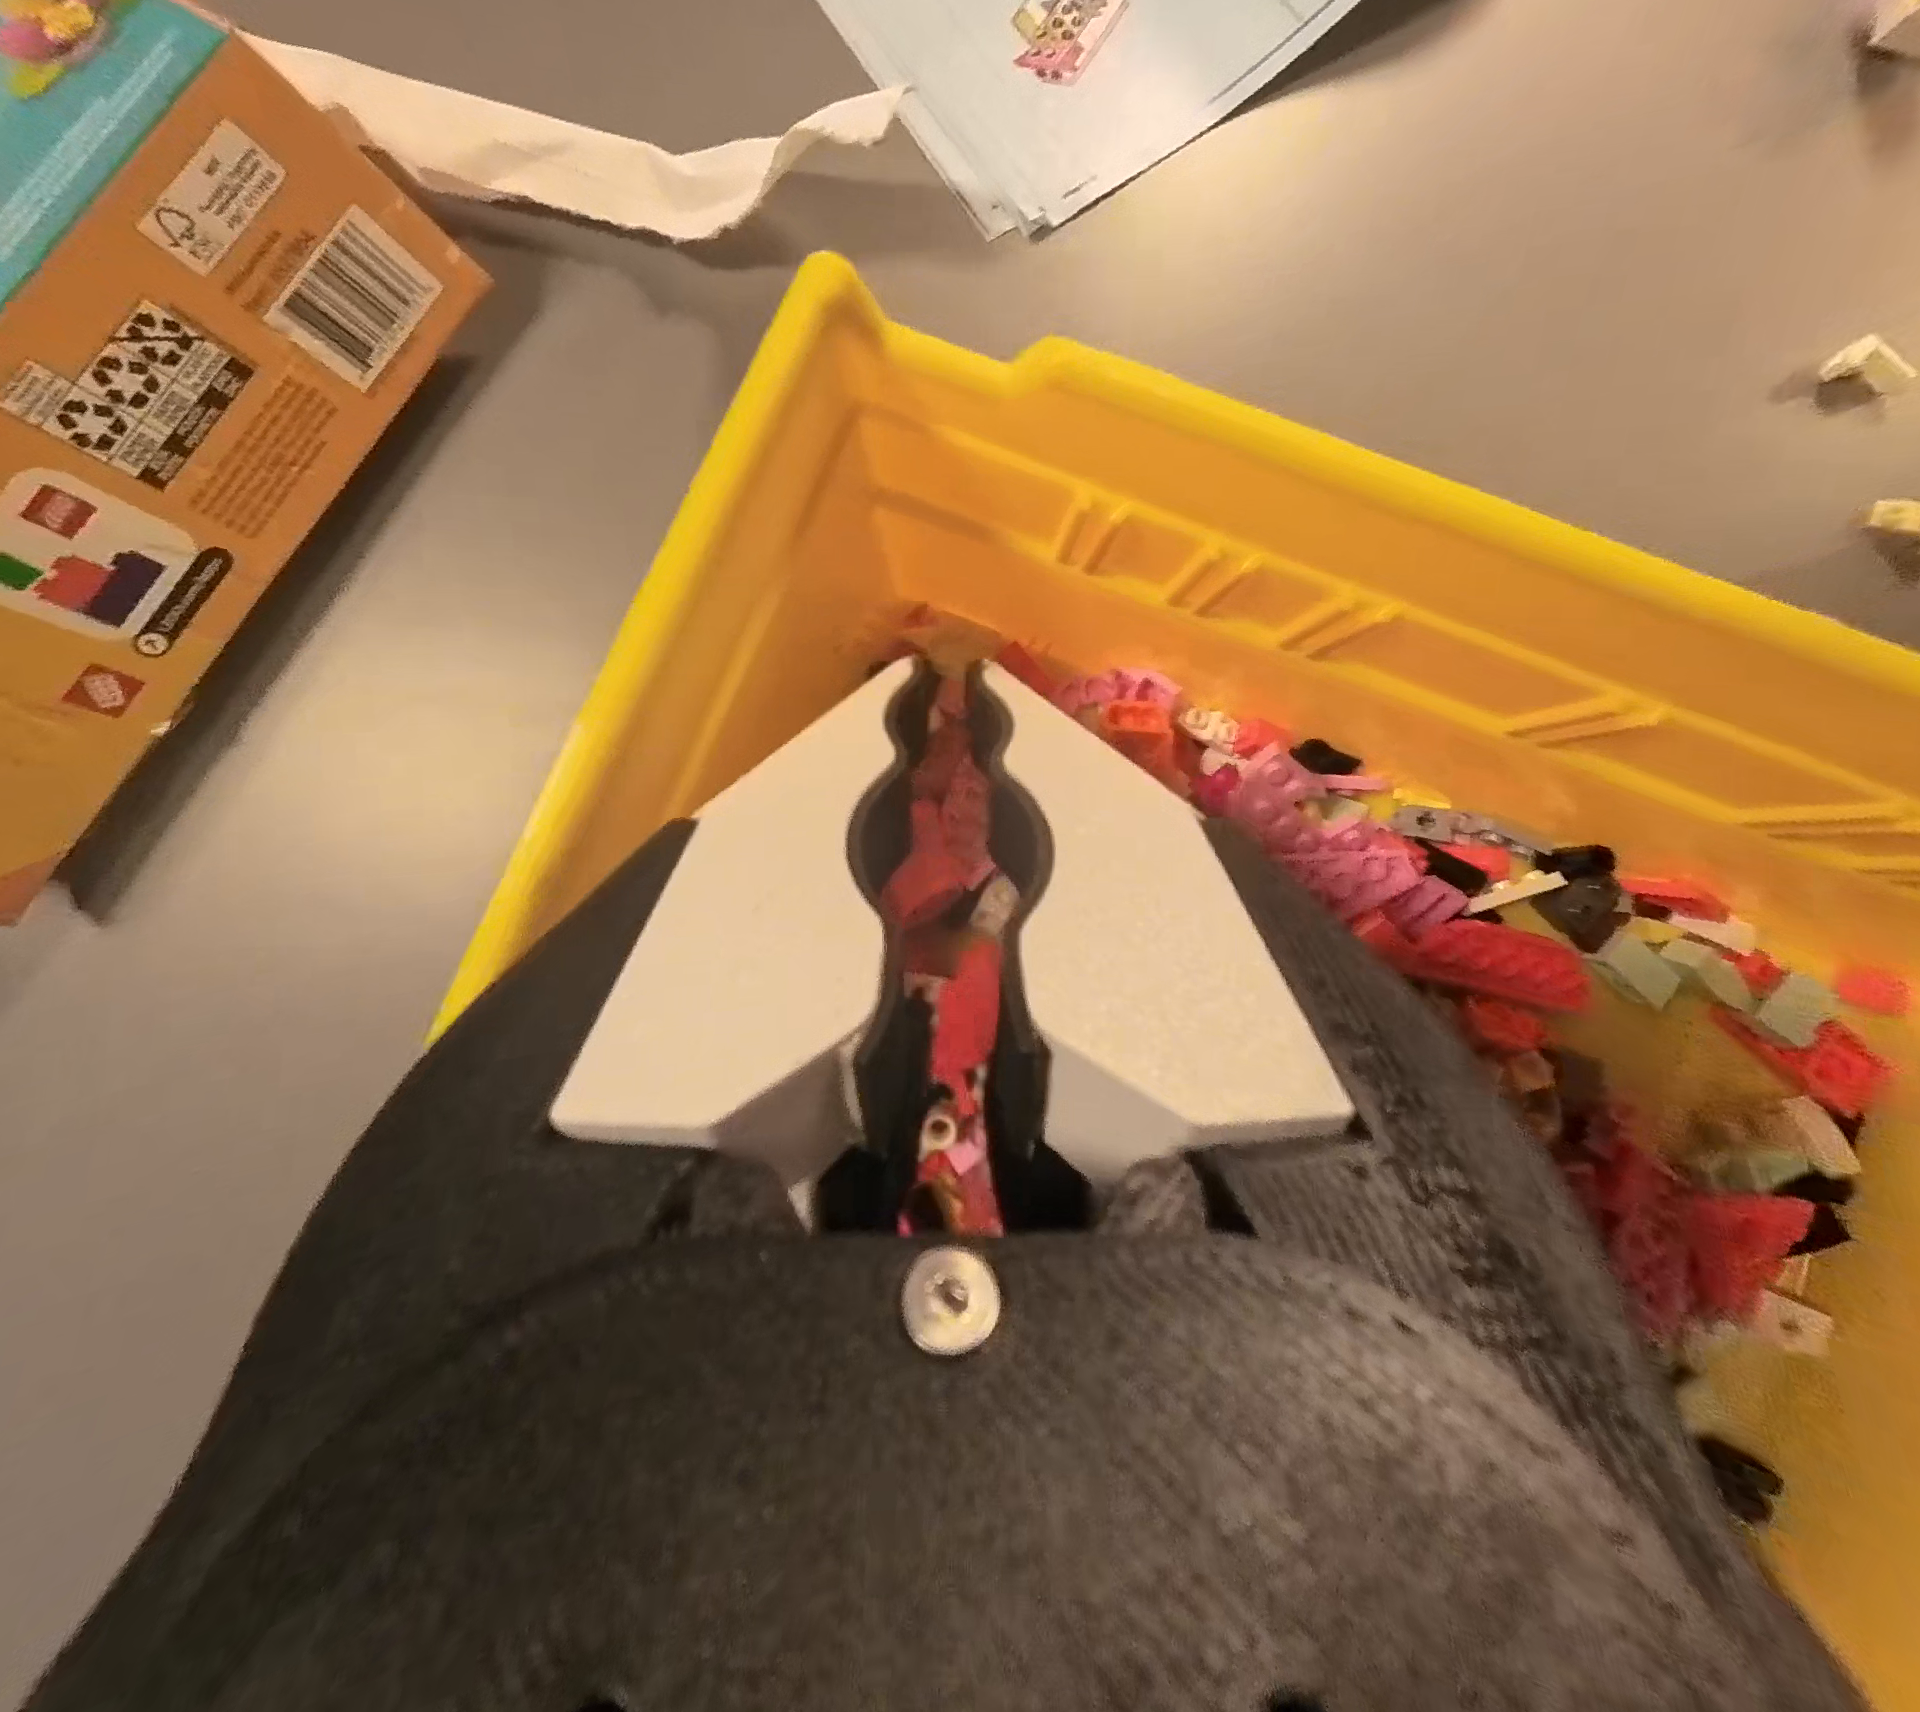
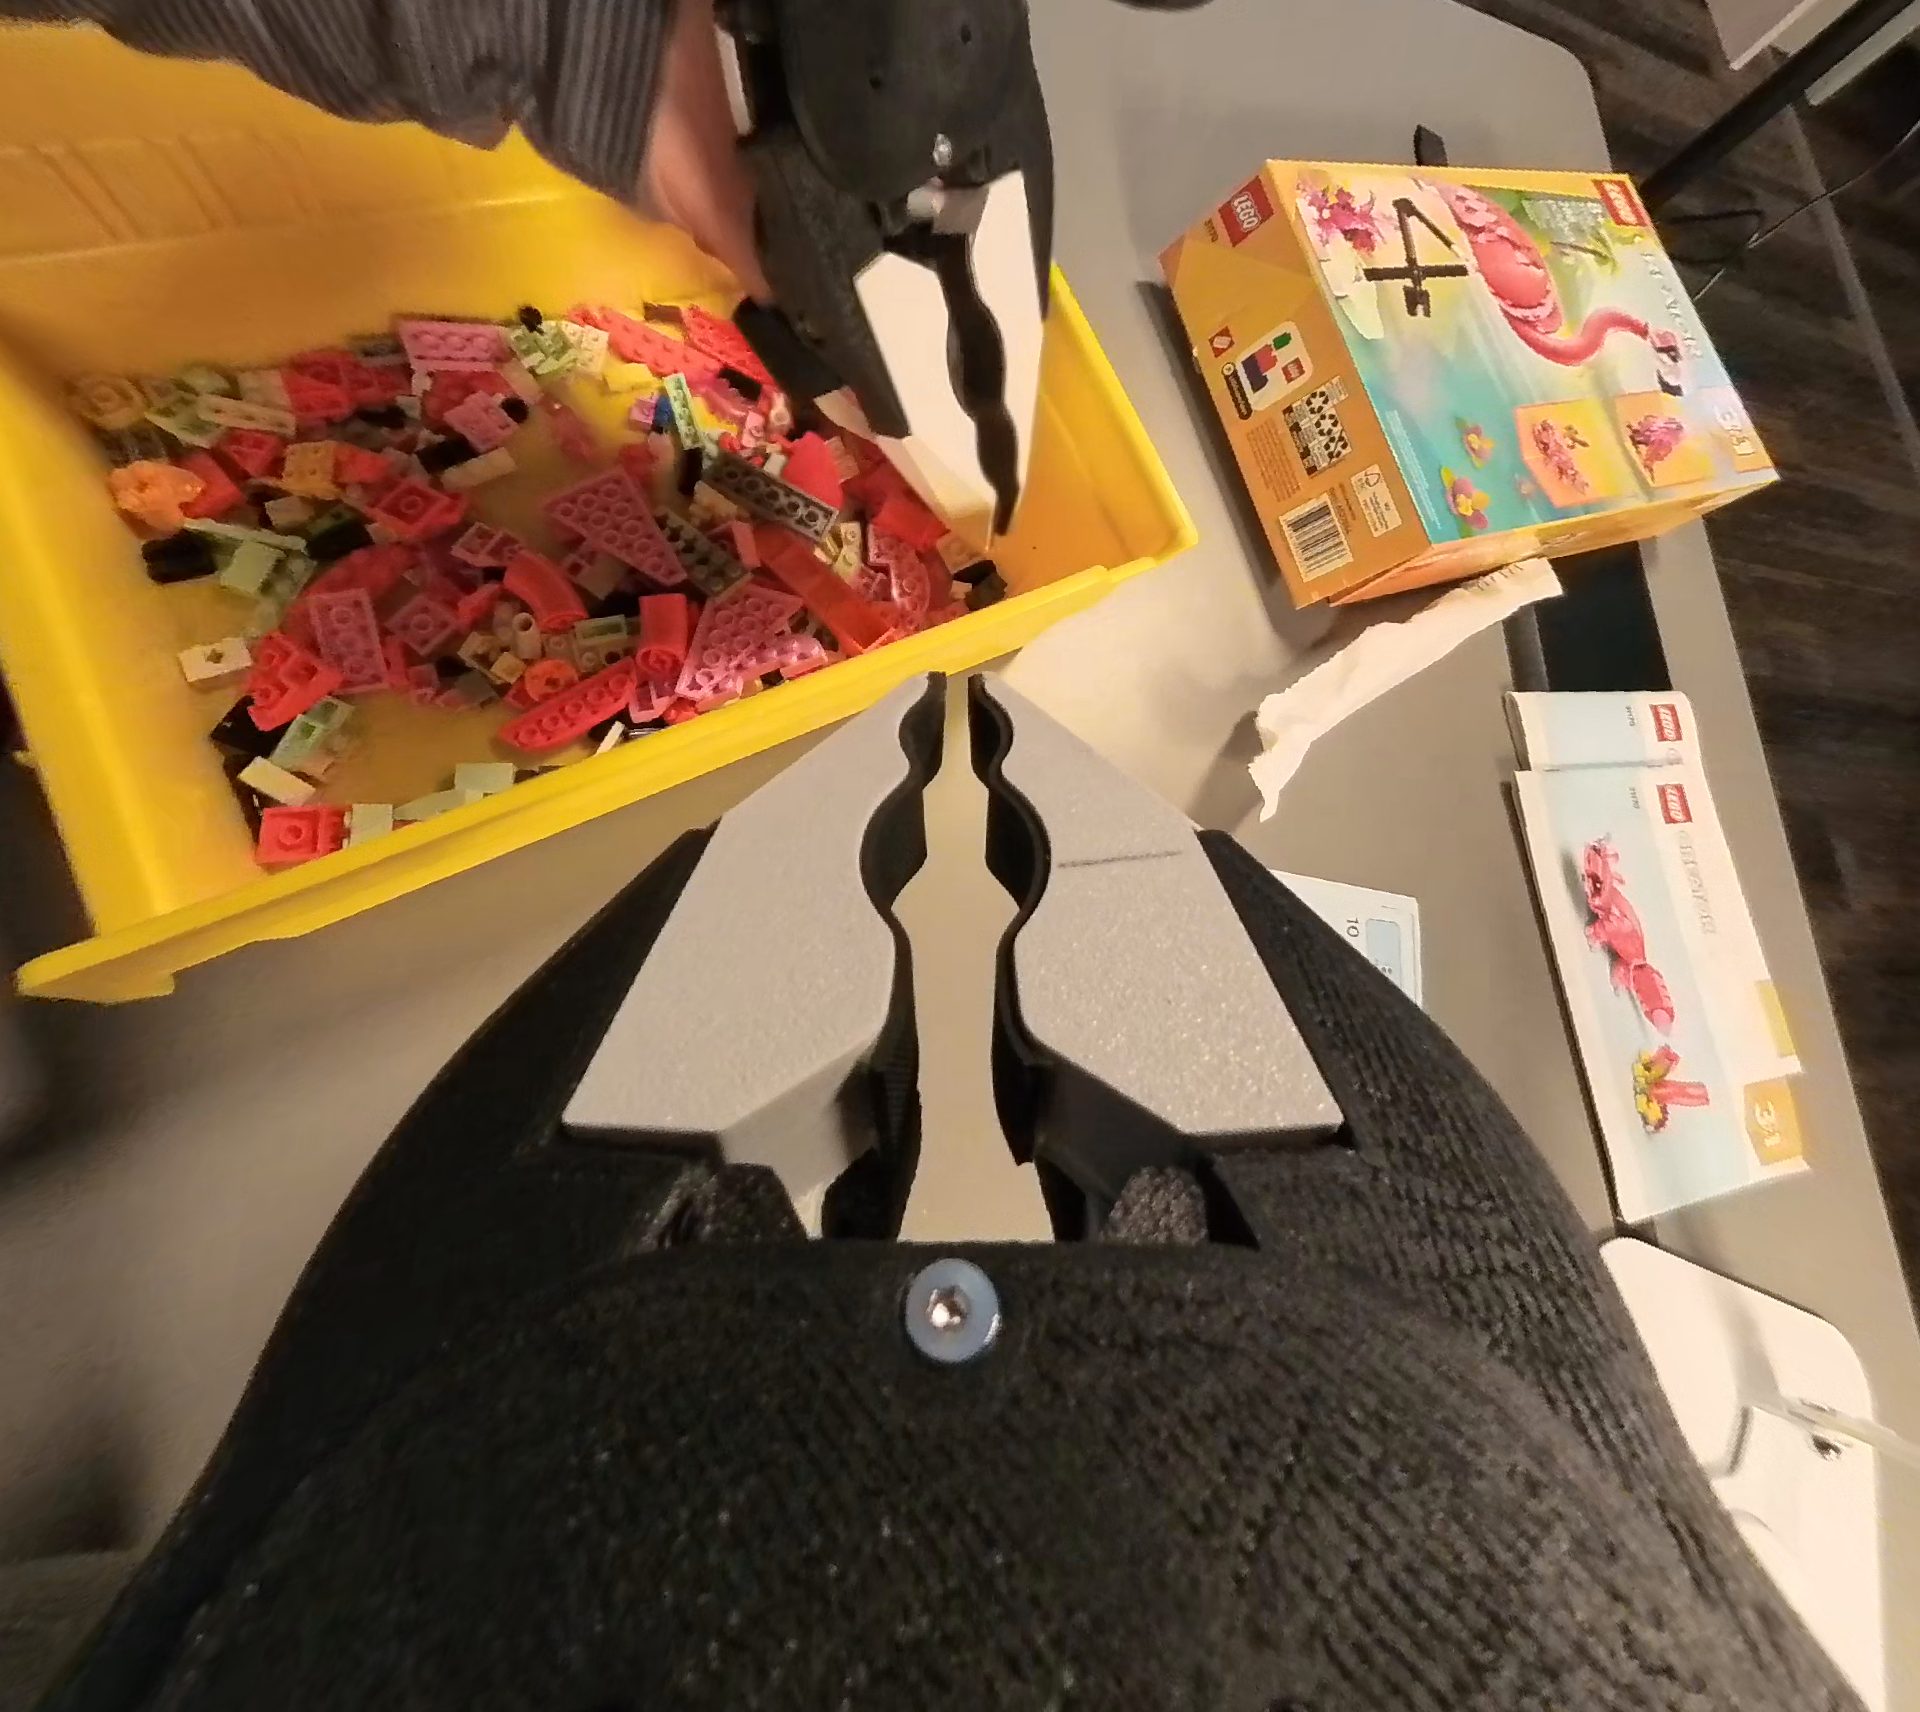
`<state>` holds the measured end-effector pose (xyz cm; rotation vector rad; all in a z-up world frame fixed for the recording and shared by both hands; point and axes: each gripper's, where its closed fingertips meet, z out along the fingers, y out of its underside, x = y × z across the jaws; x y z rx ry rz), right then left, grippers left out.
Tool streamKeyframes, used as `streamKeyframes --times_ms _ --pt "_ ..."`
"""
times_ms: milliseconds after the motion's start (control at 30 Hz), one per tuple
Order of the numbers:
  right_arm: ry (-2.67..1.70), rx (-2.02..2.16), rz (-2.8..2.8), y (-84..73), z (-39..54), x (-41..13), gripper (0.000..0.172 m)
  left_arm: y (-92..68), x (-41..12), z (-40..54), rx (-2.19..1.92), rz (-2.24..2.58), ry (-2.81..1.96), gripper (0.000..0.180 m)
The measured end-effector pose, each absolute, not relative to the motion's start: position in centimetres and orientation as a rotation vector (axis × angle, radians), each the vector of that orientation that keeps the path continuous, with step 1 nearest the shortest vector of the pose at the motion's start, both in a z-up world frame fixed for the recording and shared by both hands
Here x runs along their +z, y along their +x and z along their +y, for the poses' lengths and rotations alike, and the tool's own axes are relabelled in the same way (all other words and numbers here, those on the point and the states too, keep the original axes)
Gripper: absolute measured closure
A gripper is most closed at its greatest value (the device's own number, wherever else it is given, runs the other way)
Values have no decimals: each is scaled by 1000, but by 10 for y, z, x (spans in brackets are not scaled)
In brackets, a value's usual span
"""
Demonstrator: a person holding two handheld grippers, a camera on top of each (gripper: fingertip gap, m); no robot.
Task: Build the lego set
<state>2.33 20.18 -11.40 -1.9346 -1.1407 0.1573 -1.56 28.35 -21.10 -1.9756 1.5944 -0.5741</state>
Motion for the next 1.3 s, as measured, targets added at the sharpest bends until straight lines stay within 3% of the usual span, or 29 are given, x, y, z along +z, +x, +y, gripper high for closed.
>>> streamKeyframes --times_ms 233,367,500,667,800,867,1000,1100,1133,1200,1300 --pt "-1906 174 -1100 31 200 -105 170 -49 -203 224 -421 1772 -2006 163" --pt "-1893 188 -1106 28 199 -103 169 -84 -233 195 -249 1909 -2158 133" --pt "-1879 195 -1131 22 197 -102 170 -96 -250 195 -142 1943 -2223 127" --pt "-1844 198 -1211 1 190 -102 169 -101 -248 196 -100 1960 -2259 180" --pt "-1812 191 -1301 -19 183 -105 170 -129 -246 221 156 1876 -2309 180" --pt "-1796 194 -1330 -27 179 -105 170 -124 -243 221 69 1828 -2319 179" --pt "-1779 203 -1339 -30 177 -103 170 -92 -240 184 -347 1830 -2354 136" --pt "-1785 197 -1333 -28 177 -103 170 -94 -250 181 -274 1873 -2350 128" --pt "-1786 196 -1333 -28 177 -103 170 -92 -250 182 -276 1854 -2349 138" --pt "-1782 193 -1336 -29 176 -102 170 -94 -250 192 -206 1821 -2318 174" --pt "-1772 193 -1340 -30 174 -100 170 -106 -246 206 -100 1748 -2352 180"
